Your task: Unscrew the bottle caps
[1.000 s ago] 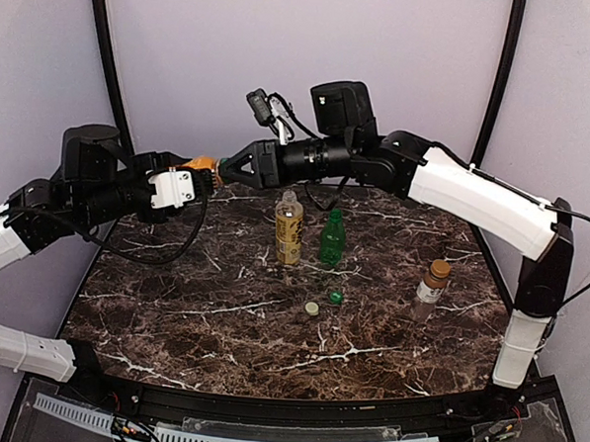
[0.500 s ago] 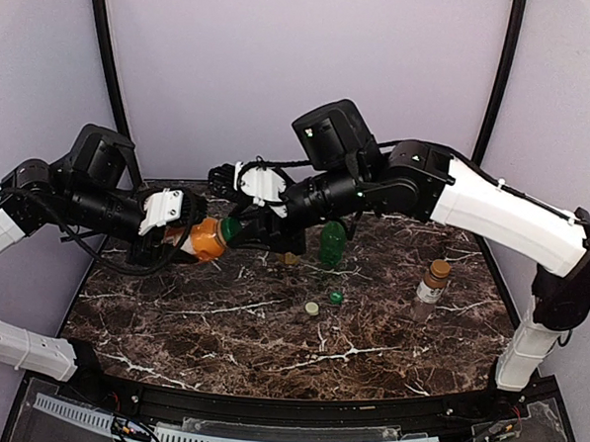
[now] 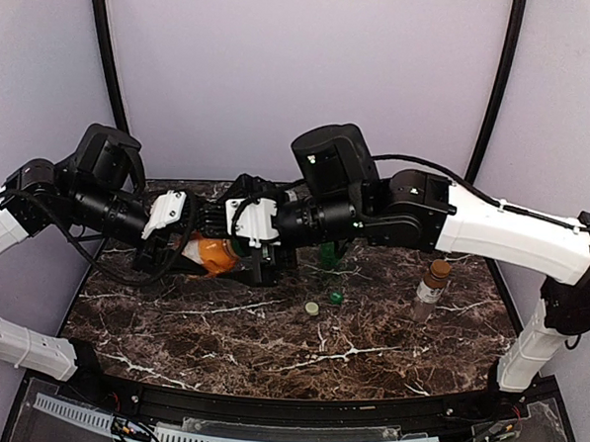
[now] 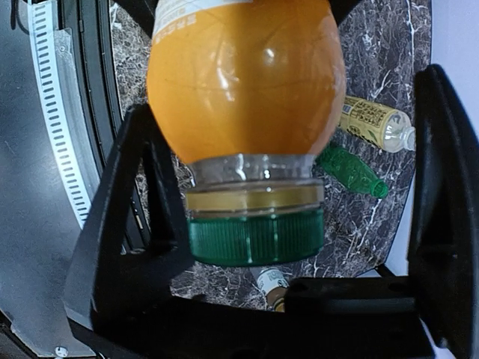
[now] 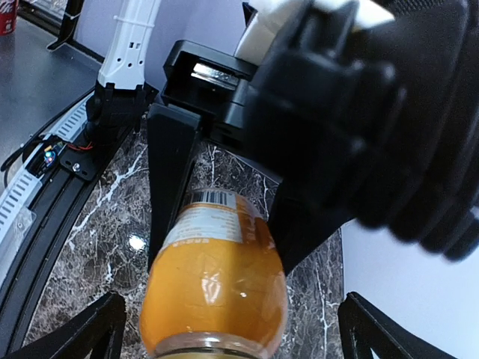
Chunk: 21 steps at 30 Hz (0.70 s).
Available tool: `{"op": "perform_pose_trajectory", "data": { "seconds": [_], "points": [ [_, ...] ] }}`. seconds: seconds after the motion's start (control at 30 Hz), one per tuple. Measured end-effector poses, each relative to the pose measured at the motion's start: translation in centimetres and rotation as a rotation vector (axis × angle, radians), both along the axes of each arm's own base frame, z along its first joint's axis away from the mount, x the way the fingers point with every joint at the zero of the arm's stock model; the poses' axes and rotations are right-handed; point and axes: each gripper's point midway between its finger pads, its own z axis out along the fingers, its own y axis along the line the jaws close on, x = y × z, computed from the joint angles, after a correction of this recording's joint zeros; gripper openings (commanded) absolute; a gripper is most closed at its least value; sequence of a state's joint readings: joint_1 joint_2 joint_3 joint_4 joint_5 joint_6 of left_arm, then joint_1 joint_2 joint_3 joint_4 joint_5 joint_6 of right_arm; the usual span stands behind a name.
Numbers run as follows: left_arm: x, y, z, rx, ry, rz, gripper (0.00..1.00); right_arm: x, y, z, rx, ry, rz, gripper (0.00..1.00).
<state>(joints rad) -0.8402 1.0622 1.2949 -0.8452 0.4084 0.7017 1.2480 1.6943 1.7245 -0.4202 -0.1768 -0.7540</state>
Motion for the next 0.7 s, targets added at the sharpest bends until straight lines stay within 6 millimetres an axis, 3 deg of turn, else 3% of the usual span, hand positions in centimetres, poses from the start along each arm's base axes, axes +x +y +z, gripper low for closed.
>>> {"op": "perform_pose_trajectory", "data": {
  "seconds": [0.17,0.3,0.47,0.63,0.7],
  "points": [
    [1.3,-0.2,0.8,-0.032,-0.077,0.043,0.10,0.1,-1.0,1.2,0.080,0.077,-0.051,0.98],
    [3.6,0.2,1.0,-0.032,-0.191,0.125,0.10,0.9,-2.9,5.4,0.223,0.221,-0.105,0.99],
    [6.9,0.9,1.5,-0.010,-0.365,0.242,0.11,4.5,-5.3,9.4,0.390,0.460,-0.248,0.95],
    [10.3,1.9,2.7,0.016,-0.567,0.365,0.12,7.7,-4.9,10.0,0.475,0.789,-0.403,0.92],
    [11.2,2.2,3.1,0.027,-0.636,0.397,0.11,8.8,-3.8,8.9,0.467,0.887,-0.445,0.91]
  ]
}}
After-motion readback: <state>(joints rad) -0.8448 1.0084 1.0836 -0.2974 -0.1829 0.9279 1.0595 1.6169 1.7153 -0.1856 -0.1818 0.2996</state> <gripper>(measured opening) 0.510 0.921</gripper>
